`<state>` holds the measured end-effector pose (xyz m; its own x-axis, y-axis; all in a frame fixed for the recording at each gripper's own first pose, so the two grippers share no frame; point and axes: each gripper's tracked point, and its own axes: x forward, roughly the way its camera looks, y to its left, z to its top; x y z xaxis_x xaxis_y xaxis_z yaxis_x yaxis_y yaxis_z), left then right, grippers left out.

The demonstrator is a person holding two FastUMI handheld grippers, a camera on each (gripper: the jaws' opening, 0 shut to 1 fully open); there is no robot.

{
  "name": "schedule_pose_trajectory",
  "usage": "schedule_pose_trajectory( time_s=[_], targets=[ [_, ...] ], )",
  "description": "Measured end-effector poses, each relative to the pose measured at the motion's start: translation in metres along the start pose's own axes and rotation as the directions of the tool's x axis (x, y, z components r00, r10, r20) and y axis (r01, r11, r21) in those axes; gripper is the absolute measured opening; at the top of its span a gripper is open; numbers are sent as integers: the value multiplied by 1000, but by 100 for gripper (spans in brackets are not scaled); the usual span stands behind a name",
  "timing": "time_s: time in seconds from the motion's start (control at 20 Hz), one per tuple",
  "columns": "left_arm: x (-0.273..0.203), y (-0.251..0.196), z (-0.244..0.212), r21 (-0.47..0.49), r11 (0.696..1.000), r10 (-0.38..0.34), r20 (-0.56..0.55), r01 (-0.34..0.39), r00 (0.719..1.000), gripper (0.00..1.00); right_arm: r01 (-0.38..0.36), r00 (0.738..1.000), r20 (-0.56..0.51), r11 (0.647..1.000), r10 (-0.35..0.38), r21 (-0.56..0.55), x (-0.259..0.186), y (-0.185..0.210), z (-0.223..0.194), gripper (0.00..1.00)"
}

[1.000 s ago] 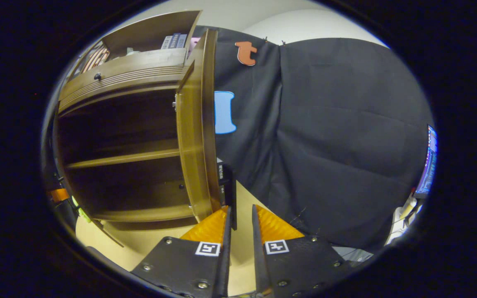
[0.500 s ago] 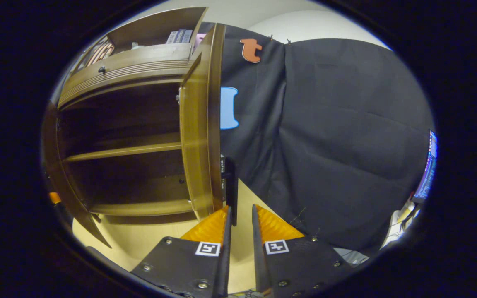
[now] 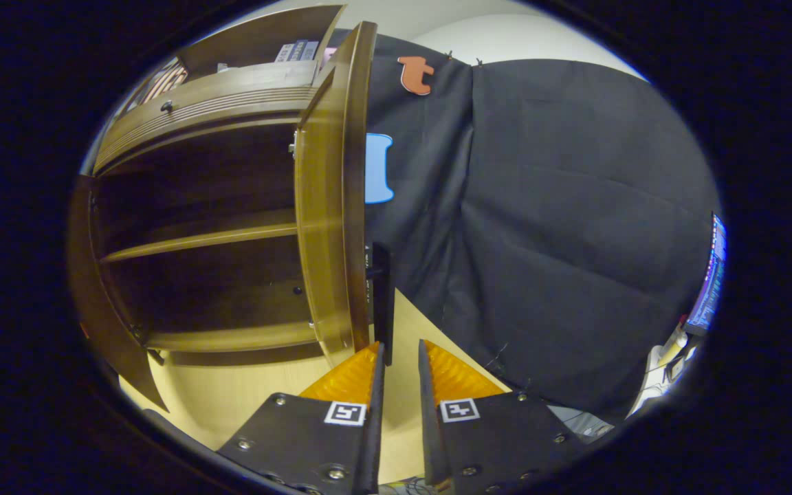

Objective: Open the right door of the double-door shoe cabinet with the right hand, and open the left door with the left hand.

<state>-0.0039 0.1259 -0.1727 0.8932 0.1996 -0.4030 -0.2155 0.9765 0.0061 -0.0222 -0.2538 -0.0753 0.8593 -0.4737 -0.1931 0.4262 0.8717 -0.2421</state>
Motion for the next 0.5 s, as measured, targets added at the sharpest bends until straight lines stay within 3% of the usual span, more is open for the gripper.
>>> schedule_pose_trajectory(
  time_s=[0.1,0.5],
  targets=[
    [-1,18,4,8,1000,25,5,-25,1000,8,4,1000,-4,1000,-4,0,1,0,-1,25],
    [1,33,6,11,999,-48,-29,48,998,6,5,999,-39,1000,-5,-3,7,-1,-15,25]
  ],
)
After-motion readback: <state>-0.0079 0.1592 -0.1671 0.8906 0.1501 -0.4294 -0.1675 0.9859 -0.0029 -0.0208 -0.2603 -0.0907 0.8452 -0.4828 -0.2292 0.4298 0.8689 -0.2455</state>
